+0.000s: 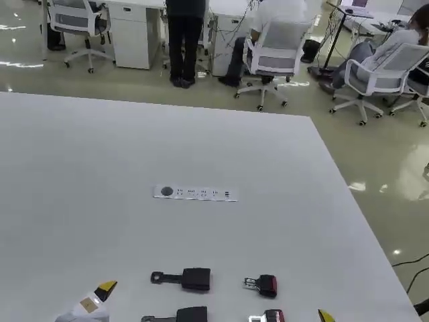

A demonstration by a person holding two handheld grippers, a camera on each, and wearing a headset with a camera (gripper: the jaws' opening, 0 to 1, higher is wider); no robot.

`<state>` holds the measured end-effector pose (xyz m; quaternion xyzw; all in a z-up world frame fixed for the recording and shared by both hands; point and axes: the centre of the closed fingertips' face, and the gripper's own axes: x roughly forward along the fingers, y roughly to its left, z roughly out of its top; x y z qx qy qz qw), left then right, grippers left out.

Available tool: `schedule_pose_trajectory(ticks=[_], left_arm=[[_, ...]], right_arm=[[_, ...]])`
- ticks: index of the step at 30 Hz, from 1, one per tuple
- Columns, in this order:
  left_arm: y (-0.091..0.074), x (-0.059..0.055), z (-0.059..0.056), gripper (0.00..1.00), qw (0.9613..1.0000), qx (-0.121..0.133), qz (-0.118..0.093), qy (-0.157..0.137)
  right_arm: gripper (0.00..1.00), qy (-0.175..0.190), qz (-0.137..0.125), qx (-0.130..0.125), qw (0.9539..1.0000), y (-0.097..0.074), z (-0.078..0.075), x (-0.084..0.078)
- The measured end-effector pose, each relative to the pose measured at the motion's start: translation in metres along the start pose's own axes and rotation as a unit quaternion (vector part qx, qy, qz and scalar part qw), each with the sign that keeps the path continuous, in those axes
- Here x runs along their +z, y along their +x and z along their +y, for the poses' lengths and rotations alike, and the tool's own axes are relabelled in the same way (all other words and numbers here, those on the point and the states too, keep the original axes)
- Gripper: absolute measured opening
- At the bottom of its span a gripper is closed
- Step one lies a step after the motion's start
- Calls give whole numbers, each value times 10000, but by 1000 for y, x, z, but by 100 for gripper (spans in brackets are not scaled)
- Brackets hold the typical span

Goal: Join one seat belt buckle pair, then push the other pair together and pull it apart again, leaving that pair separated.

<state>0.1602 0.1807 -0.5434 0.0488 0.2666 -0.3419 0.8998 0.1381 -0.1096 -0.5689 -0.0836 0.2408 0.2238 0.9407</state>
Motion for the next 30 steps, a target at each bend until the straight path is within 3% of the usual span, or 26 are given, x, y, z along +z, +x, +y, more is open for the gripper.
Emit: schedule_pose_trajectory(ticks=[14, 30], left_arm=[[5, 7, -8, 100, 10000, -45, 47, 9], [6, 7, -1, 100, 10000, -17, -5, 4]], right_arm=[[98, 2, 10, 20, 10000, 5, -2, 3], [98, -14, 5, 6, 10000, 7, -3, 3]])
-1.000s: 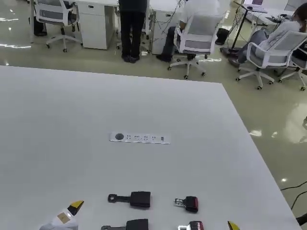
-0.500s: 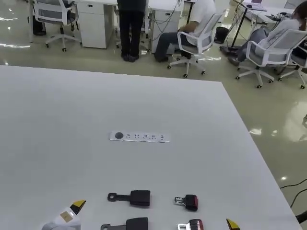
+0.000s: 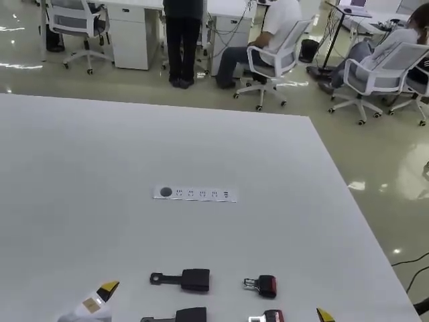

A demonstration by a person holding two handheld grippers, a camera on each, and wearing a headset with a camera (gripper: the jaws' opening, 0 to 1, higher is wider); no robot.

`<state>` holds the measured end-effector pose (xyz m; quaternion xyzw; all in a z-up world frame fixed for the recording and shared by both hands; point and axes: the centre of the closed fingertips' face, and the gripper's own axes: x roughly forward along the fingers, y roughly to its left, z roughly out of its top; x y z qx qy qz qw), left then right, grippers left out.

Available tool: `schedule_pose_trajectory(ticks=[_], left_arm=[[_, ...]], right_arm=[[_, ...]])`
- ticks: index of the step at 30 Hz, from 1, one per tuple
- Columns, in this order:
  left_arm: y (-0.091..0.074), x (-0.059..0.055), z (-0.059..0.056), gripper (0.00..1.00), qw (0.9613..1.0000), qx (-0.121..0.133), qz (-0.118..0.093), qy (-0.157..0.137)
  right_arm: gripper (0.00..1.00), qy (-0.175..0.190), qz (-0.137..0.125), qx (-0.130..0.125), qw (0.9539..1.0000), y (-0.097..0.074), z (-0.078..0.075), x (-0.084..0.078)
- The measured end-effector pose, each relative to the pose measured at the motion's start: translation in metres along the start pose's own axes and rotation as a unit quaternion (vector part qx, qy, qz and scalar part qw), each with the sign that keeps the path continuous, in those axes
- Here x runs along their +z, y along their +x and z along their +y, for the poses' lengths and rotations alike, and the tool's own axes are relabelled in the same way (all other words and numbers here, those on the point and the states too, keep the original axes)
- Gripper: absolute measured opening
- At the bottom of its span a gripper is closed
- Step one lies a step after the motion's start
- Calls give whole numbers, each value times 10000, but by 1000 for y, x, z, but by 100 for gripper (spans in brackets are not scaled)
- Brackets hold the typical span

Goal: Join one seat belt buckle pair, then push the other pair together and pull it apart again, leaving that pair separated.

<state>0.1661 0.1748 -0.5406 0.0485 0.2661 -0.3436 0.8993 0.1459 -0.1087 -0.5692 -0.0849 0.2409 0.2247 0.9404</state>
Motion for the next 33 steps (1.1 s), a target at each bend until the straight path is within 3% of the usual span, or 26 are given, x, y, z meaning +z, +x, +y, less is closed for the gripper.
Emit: schedule_pose_trajectory(ticks=[16, 24, 33], left_arm=[[-14, 0, 0, 100, 10000, 61, -70, 2], [-13, -4, 5, 100, 9999, 69, -90, -10], [-13, -3, 3, 100, 10000, 54, -62, -24]], right_arm=[[98, -27, -60, -6, 10000, -5, 6, 3], [98, -42, -54, 9, 10000, -5, 9, 5], [98, -38, -2, 38, 10000, -4, 10, 2]])
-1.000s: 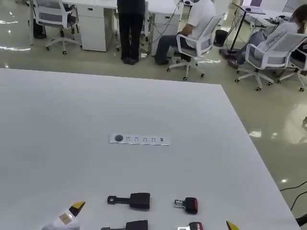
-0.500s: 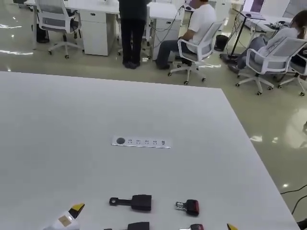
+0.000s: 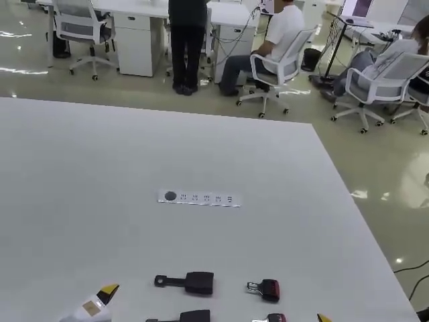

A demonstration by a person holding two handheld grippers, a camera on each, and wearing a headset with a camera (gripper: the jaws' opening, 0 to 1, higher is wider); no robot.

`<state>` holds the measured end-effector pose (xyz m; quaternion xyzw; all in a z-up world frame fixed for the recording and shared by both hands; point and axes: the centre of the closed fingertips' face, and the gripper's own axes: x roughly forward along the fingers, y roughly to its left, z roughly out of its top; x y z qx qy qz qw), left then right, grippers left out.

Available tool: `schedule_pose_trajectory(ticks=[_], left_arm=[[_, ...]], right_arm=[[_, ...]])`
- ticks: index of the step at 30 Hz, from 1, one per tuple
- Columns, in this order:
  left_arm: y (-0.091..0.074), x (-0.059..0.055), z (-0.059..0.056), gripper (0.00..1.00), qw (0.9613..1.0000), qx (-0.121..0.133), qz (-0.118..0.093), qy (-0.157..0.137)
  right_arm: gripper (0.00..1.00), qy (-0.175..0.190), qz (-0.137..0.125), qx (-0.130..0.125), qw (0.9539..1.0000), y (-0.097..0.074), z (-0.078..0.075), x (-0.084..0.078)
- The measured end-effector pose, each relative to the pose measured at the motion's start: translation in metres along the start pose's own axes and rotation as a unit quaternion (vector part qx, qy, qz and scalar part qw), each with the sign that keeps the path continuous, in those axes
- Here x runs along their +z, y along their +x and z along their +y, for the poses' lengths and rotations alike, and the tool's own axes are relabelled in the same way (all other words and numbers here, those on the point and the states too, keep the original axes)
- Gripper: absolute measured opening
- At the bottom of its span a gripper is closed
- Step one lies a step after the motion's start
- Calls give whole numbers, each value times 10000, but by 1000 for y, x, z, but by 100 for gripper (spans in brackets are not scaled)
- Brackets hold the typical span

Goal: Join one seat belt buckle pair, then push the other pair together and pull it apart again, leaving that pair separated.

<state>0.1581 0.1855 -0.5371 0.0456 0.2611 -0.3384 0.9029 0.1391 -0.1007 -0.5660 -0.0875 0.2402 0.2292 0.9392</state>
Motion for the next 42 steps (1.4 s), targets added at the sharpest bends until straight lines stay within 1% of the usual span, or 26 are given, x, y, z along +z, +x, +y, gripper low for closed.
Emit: schedule_pose_trajectory(ticks=[9, 11, 13, 17, 21, 25, 27, 29, 33, 35, 39, 42], left_arm=[[2, -1, -4, 100, 10000, -41, 59, -9], [3, 0, -7, 100, 10000, -55, 82, -13], [3, -2, -6, 100, 9999, -66, 103, -3], [9, -12, 1, 100, 9998, -93, 152, -19], [13, -12, -2, 100, 9997, -115, 203, -20], [18, -17, 2, 100, 9996, -130, 230, -51], [20, -15, 0, 100, 9996, -134, 239, -77], [21, -19, 2, 100, 9995, -142, 256, -91], [28, -21, 0, 100, 9994, -160, 295, -126], [32, -20, -2, 100, 9992, -178, 316, -149], [38, -29, 2, 100, 9990, -201, 351, -173], [42, -31, 1, 100, 9988, -232, 396, -185]], right_arm=[[98, 5, 30, 42, 10000, 2, 0, -2], [98, 1, 52, 51, 10000, 3, -1, -3], [97, 11, 61, 59, 10000, 4, -2, -4], [97, 24, 94, 84, 9999, 7, -2, -7], [97, 25, 146, 128, 9998, 9, -1, -10], [97, 33, 177, 152, 9997, 12, 0, -10], [97, 55, 187, 170, 9997, 15, -3, -11], [97, 51, 195, 169, 9997, 17, -4, -11], [97, 68, 234, 209, 9995, 22, -5, -12], [96, 60, 258, 225, 9994, 24, -5, -13], [96, 47, 319, 273, 9991, 29, -5, -17], [96, 48, 366, 316, 9988, 32, -4, -18]])
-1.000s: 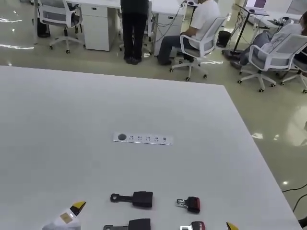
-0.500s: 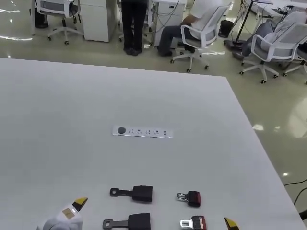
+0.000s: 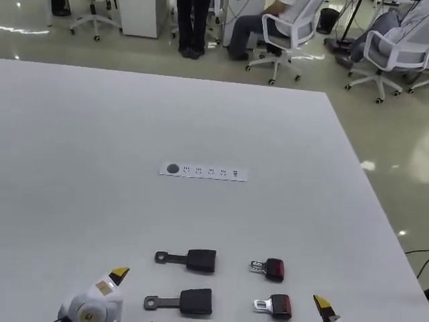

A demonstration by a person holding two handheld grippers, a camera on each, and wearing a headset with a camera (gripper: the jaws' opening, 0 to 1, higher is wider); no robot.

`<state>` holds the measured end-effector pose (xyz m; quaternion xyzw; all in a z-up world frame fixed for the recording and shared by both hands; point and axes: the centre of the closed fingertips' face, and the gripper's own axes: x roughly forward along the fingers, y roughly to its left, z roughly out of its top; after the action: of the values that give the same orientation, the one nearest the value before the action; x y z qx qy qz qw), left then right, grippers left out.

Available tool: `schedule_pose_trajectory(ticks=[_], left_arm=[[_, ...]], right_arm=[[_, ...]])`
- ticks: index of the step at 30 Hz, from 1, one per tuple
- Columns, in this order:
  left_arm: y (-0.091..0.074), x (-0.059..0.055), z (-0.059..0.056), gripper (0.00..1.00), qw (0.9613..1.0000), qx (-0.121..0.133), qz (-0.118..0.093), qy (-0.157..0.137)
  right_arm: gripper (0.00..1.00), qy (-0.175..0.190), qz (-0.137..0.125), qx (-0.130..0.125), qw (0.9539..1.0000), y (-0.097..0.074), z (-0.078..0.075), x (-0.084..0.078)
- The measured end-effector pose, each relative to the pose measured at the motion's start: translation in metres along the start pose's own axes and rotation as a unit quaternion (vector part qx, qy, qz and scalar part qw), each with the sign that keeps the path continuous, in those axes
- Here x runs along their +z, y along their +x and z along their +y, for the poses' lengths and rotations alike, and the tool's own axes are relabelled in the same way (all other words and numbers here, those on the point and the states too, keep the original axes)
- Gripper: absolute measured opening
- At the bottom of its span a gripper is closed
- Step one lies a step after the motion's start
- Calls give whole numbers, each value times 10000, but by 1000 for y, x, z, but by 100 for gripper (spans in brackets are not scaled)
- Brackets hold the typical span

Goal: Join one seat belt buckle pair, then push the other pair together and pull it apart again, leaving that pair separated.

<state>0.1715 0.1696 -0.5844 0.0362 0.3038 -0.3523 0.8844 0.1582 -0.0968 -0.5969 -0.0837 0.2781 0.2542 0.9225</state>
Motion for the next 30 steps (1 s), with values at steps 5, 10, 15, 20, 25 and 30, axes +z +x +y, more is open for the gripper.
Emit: schedule_pose_trajectory(ticks=[5, 10, 15, 20, 25, 30], left_arm=[[8, -5, -2, 100, 10000, -52, 47, -24], [12, -5, -3, 100, 9999, -104, 95, -11], [21, -3, -5, 100, 9998, -147, 142, -22], [32, -4, -8, 99, 9995, -255, 204, 37], [38, -6, -9, 99, 9990, -331, 288, 49], [46, -8, -13, 98, 9984, -436, 355, 101]], right_arm=[[96, -24, 65, 81, 9999, 7, 1, -3], [95, -16, 113, 130, 9999, 14, -4, -7], [95, -84, 195, 219, 9995, 21, -2, -11], [94, -160, 277, 322, 9990, 30, -4, -14], [93, -177, 358, 408, 9984, 37, -2, -14], [91, -296, 437, 531, 9972, 42, 0, -17]])
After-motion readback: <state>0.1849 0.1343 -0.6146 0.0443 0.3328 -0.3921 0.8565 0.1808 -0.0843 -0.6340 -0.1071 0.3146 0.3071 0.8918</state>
